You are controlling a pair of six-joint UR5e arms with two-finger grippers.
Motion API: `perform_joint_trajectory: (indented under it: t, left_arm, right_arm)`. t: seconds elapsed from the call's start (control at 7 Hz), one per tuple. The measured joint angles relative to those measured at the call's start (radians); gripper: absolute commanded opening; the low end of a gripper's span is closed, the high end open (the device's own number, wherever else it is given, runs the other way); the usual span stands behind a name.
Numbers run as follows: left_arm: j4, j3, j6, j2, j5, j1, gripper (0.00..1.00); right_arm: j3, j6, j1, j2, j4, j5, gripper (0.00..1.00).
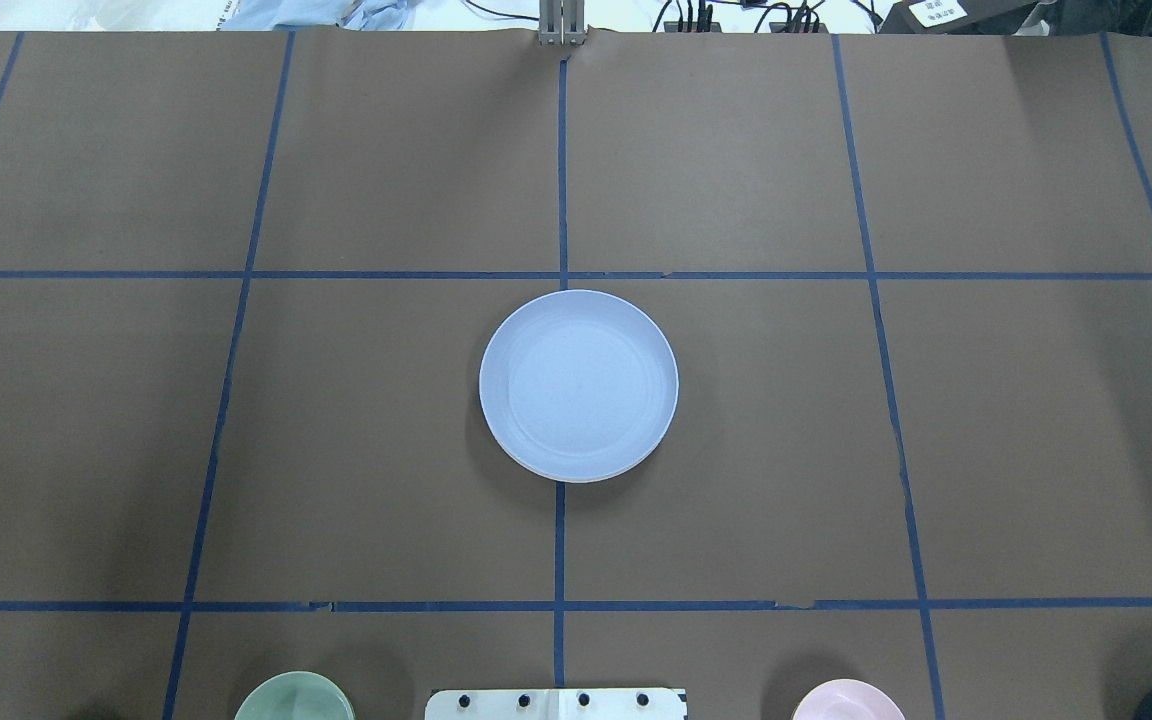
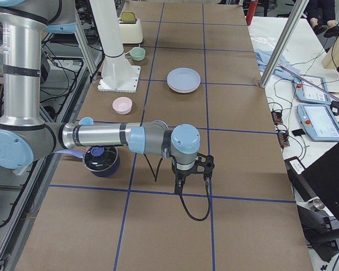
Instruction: Stack three plates with pink and blue
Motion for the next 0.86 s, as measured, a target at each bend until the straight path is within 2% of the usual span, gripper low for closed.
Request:
perform_joint_trajectory:
  t: [0.86]
  left_arm:
    - [-0.001,-0.001,-0.003,0.001,0.013,-0.019,1.0]
  right_arm:
    - [-0.001,0.003,0.0,0.001,0.0,0.002,1.0]
